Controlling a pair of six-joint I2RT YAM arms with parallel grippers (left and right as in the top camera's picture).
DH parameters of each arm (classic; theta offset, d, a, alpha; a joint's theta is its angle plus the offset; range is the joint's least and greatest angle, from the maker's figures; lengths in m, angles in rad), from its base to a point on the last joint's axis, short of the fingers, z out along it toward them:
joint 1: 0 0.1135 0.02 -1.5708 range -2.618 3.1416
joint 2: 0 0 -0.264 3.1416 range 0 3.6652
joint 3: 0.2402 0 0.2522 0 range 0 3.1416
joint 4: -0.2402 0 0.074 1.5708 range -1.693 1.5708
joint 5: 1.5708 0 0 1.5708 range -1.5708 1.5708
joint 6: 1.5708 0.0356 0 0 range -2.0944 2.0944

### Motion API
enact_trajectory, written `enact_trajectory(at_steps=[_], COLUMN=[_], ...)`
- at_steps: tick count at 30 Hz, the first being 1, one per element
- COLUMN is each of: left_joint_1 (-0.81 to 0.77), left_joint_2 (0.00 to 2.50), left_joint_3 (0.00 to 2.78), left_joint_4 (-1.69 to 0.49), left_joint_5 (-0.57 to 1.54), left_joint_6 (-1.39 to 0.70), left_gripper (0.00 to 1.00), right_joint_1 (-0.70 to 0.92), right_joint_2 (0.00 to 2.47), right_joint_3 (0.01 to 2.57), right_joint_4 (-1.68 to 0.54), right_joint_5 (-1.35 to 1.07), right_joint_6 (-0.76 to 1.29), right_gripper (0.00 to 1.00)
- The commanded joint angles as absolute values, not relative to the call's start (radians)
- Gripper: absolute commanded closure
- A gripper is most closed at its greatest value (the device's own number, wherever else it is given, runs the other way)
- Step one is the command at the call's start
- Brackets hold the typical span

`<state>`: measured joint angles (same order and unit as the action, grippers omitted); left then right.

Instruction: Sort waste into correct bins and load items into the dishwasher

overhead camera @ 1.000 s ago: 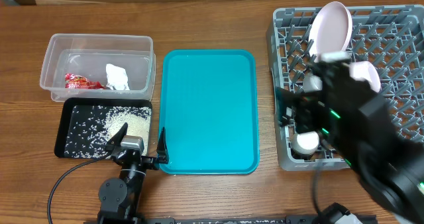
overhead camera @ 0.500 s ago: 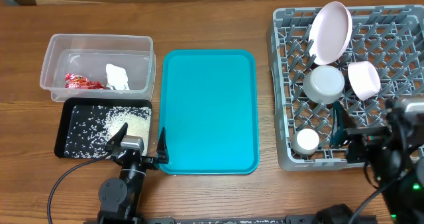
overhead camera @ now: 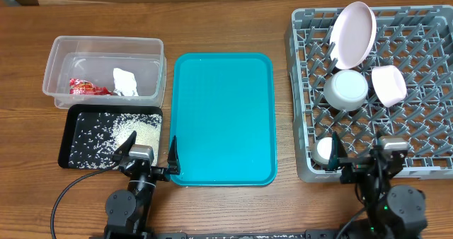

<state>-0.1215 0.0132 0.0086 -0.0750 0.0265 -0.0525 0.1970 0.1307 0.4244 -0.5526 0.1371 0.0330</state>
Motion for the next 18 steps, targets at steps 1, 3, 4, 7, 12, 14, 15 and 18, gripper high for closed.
enact_trajectory(at_steps=[1, 3, 4, 7, 12, 14, 15, 18], left_joint_1=[-0.115, -0.115, -0.115, -0.115, -0.115, -0.115, -0.115, -0.115], left_joint_2=[0.004, 0.004, 0.004, 0.004, 0.004, 0.004, 0.004, 0.004], left_joint_3=[0.004, 0.004, 0.004, 0.004, 0.004, 0.004, 0.004, 0.004], left_joint_4=[-0.075, -0.075, -0.075, -0.075, -0.075, -0.075, -0.075, -0.075], left_joint_5=[0.027, 0.027, 0.027, 0.027, 0.027, 0.027, 0.027, 0.027], left_joint_6=[-0.059, -0.059, -0.059, -0.059, -0.060, -0.059, -0.060, -0.059], left_gripper=[0.00, 0.00, 0.00, 0.00, 0.00, 0.00, 0.00, 0.00], right_joint_1=[0.193, 0.193, 0.193, 0.193, 0.192, 0.192, 0.192, 0.192], right_joint_2=[0.073, 0.038, 0.021, 0.003, 0.003, 0.003, 0.003, 0.003], right_joint_3=[0.339, 0.283, 0.254, 0.196, 0.135, 0.120, 0.114, 0.084], right_joint_4=[-0.487, -0.441, -0.415, -0.365, -0.296, -0.274, -0.264, -0.219], right_joint_5=[0.133, 0.133, 0.133, 0.133, 0.132, 0.132, 0.132, 0.132], right_joint_6=[0.030, 0.030, 0.030, 0.030, 0.030, 0.030, 0.030, 0.030], right_gripper=[0.00, 0.00, 0.00, 0.00, 0.00, 0.00, 0.00, 0.00])
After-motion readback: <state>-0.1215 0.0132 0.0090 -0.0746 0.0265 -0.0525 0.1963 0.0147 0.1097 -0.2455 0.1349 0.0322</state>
